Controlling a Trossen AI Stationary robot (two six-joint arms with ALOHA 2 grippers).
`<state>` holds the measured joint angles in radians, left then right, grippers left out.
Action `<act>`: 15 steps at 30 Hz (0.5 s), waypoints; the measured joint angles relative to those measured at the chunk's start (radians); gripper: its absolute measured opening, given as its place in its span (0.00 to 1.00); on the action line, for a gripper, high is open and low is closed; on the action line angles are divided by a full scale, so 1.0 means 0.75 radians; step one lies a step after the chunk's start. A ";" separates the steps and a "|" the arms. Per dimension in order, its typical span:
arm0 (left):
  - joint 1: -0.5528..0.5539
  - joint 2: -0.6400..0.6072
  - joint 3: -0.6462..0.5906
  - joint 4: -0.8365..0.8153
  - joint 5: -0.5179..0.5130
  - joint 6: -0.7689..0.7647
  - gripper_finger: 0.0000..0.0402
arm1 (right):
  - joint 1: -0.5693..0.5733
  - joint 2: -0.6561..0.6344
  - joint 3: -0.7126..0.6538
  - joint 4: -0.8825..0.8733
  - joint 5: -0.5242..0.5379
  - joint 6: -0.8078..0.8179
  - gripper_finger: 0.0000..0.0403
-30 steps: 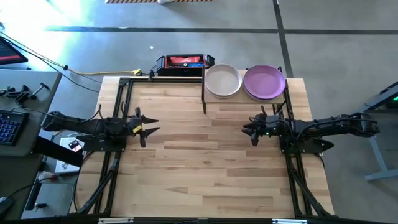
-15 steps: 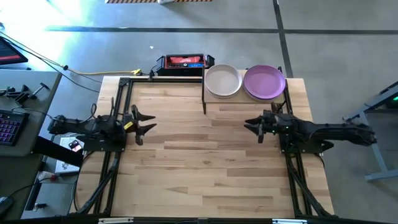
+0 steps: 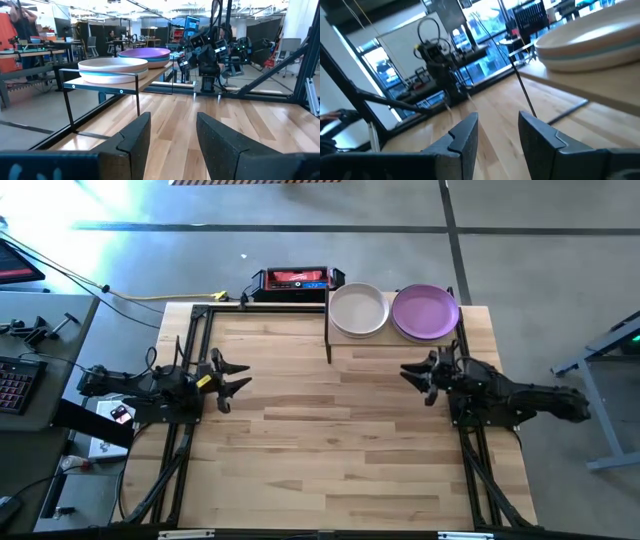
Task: Place and stack plates onto a shelf
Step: Return to home position
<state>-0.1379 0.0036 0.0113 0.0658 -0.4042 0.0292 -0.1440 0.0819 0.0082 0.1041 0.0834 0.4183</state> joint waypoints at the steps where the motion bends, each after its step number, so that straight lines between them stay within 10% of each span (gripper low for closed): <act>1: 0.000 0.000 0.000 0.000 0.000 0.000 0.37 | 0.000 -0.015 0.000 -0.001 0.000 0.000 0.31; 15: 0.000 0.004 0.001 -0.001 0.003 0.001 0.37 | -0.001 -0.090 0.000 -0.025 0.001 0.000 0.31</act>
<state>-0.1379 0.0063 0.0116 0.0650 -0.4023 0.0296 -0.1444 0.0143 0.0082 0.0857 0.0837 0.4183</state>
